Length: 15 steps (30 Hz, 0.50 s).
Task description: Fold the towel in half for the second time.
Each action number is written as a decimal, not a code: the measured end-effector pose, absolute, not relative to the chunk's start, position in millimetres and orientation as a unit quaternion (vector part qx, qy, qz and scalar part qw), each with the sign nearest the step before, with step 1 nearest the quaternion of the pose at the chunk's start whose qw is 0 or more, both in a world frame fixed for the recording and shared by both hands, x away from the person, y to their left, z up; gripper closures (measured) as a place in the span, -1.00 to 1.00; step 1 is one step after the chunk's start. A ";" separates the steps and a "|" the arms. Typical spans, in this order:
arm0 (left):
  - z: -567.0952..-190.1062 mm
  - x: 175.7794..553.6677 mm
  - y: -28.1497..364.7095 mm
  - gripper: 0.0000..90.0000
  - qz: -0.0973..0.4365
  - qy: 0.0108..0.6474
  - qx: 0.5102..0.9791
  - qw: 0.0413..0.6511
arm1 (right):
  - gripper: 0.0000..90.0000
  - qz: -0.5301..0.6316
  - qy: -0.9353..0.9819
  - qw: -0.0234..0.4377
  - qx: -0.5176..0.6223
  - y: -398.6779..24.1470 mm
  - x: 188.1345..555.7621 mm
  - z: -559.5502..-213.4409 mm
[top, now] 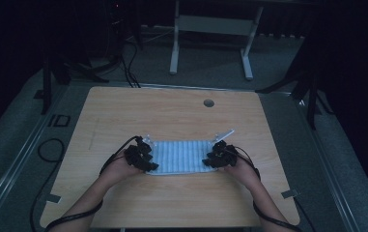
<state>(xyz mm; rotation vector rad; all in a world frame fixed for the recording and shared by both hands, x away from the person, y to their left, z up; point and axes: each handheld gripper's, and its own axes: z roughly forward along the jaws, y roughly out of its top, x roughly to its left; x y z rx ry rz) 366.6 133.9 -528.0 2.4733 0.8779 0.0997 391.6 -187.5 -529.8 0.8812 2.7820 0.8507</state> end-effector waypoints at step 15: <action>-526.8 398.4 150.3 0.11 0.051 0.354 0.901 0.243 | 0.34 0.268 0.915 0.048 0.298 -162.3 429.6 -528.2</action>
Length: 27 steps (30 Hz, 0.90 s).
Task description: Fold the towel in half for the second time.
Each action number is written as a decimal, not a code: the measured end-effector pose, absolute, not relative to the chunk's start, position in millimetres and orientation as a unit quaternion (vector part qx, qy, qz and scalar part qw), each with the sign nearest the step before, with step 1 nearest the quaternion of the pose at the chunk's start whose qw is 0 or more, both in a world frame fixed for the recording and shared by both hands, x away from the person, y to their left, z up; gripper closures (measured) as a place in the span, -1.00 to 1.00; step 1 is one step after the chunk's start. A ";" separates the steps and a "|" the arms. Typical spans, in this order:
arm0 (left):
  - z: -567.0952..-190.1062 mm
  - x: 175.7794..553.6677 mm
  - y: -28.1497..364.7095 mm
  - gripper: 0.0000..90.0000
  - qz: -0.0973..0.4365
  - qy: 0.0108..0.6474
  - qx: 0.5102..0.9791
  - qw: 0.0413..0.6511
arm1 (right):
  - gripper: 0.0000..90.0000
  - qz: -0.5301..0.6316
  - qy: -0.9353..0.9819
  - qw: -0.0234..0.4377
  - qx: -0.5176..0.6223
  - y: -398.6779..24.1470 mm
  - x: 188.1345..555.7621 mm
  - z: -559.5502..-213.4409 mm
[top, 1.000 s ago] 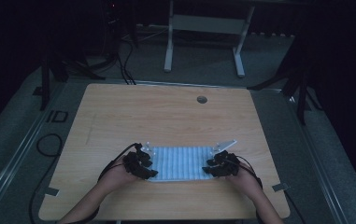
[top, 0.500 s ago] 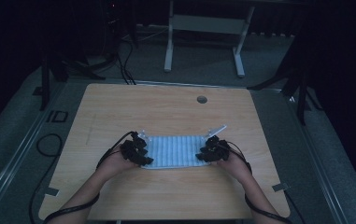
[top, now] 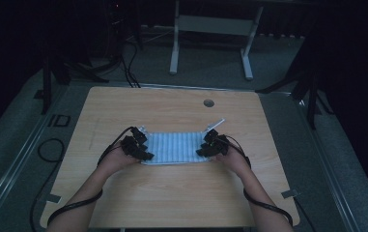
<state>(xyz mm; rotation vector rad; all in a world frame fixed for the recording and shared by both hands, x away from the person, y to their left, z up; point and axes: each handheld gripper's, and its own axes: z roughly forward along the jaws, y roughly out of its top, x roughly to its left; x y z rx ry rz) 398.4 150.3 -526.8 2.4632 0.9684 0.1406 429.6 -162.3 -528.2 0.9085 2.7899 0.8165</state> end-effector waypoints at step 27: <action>-510.4 396.4 150.0 -0.40 0.066 0.368 0.886 0.274 | -0.31 0.306 0.901 0.065 0.301 -163.5 434.4 -504.0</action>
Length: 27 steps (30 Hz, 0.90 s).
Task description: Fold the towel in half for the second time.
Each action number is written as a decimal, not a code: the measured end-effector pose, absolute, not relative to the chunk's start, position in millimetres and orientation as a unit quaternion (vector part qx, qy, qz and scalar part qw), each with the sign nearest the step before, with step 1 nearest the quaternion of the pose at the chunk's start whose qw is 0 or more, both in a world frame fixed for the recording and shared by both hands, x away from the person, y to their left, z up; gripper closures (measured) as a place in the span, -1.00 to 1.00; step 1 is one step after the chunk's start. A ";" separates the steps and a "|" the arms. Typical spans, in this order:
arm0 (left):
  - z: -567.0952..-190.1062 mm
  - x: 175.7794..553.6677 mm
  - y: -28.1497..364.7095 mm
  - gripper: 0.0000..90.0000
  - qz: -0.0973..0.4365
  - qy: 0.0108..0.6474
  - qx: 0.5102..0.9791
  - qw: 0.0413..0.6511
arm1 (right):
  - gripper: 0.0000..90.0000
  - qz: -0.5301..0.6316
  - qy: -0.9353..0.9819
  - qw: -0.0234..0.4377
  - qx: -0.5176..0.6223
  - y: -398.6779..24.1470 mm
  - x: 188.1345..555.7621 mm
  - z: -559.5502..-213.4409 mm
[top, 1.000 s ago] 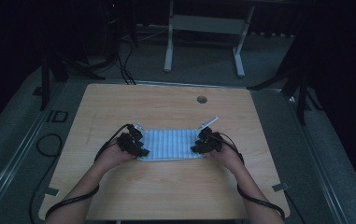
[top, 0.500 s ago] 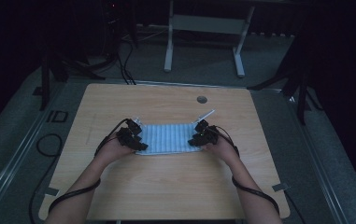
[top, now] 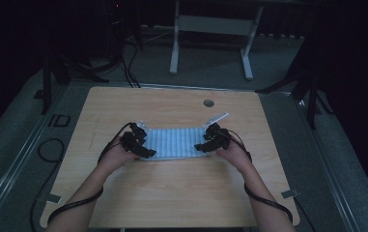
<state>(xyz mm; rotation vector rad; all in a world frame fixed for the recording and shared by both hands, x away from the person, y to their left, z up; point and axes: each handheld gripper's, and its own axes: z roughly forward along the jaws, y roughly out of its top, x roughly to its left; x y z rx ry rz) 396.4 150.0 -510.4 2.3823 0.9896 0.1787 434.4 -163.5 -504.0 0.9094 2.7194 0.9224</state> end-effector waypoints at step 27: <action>-524.5 342.7 186.0 -0.70 0.106 0.406 0.847 0.326 | -0.70 0.370 0.867 0.092 0.322 -221.2 396.4 -518.4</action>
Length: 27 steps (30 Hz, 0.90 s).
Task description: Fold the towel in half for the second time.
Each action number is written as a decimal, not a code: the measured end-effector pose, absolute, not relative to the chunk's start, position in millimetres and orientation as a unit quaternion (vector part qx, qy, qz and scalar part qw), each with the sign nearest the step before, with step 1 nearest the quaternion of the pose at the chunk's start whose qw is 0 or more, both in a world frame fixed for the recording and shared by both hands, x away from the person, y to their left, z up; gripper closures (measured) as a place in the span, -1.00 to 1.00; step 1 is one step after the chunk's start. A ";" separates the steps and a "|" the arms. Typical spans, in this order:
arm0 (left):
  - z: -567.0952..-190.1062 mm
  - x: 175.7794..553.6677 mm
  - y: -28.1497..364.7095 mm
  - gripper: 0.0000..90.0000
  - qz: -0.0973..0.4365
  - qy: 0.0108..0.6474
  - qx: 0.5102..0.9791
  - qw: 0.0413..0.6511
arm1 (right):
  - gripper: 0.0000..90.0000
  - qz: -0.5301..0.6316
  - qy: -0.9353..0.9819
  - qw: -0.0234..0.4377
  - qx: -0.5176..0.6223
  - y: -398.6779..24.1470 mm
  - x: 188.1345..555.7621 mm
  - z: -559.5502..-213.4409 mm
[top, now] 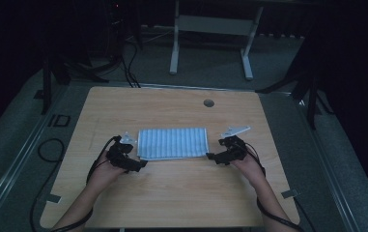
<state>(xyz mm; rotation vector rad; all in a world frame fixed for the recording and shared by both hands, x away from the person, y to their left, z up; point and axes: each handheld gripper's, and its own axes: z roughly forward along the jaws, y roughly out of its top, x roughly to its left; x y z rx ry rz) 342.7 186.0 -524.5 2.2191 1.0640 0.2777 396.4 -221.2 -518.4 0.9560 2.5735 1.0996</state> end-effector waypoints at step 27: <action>-554.0 310.3 226.4 -0.97 0.107 0.447 0.816 0.350 | -0.71 0.399 0.813 0.139 0.401 -320.4 341.2 -540.8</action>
